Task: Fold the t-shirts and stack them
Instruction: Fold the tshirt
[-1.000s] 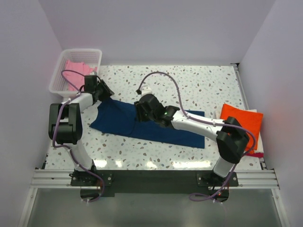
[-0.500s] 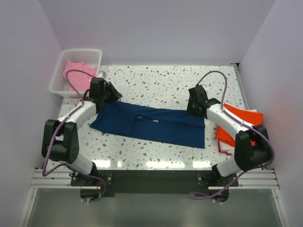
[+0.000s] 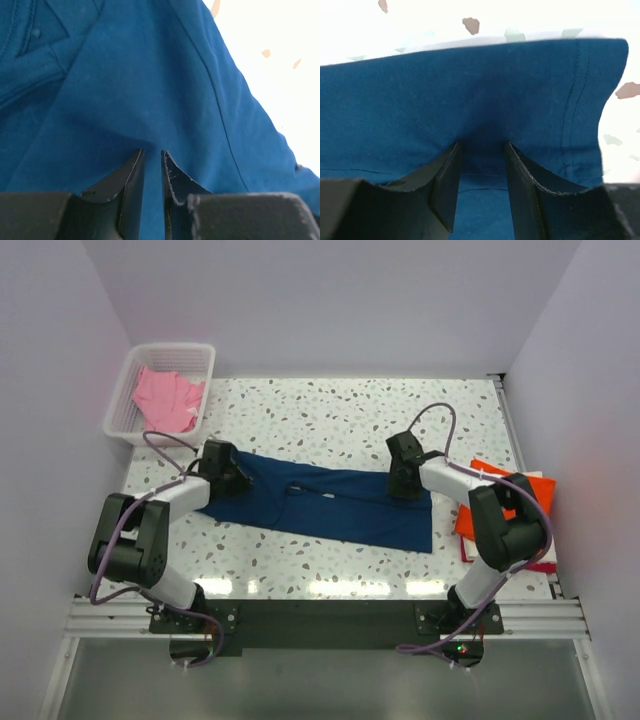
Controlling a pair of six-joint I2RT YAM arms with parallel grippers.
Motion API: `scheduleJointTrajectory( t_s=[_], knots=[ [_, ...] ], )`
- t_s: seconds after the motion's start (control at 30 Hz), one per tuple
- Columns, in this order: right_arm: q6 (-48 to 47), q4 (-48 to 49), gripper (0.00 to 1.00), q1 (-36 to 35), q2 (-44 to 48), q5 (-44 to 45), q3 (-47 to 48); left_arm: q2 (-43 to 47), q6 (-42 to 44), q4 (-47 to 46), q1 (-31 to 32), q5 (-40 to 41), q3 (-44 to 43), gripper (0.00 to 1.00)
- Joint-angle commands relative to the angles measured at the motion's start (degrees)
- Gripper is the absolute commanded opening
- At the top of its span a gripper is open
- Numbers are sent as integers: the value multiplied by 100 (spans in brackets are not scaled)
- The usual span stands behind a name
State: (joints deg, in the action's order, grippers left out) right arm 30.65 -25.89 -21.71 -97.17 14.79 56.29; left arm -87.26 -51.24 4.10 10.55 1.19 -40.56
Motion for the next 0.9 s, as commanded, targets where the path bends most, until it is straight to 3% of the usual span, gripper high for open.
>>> scheduleJointTrajectory(
  t_s=[0.0,0.2,0.3,0.6,0.73,0.87],
  knots=[
    [379,225,44,-43,-127,-108,-233,-388,-298,3,26,391,-444,24],
    [845,575,44,-122,364,-380,-944,-1406,-36,196,53,461,-1419,24],
    [1144,699,44,-534,725,-345,-1322,-1995,325,459,97,531,-2174,25],
    [2760,1384,44,-2774,1016,-292,-1947,-3709,1555,988,342,-83,-4310,31],
    [3393,1473,44,-3995,683,-161,-1614,-4157,2082,1076,536,-434,-4987,36],
    [3667,1455,44,-4595,514,23,-1306,-4500,2197,944,580,-1005,-5515,44]
  ],
)
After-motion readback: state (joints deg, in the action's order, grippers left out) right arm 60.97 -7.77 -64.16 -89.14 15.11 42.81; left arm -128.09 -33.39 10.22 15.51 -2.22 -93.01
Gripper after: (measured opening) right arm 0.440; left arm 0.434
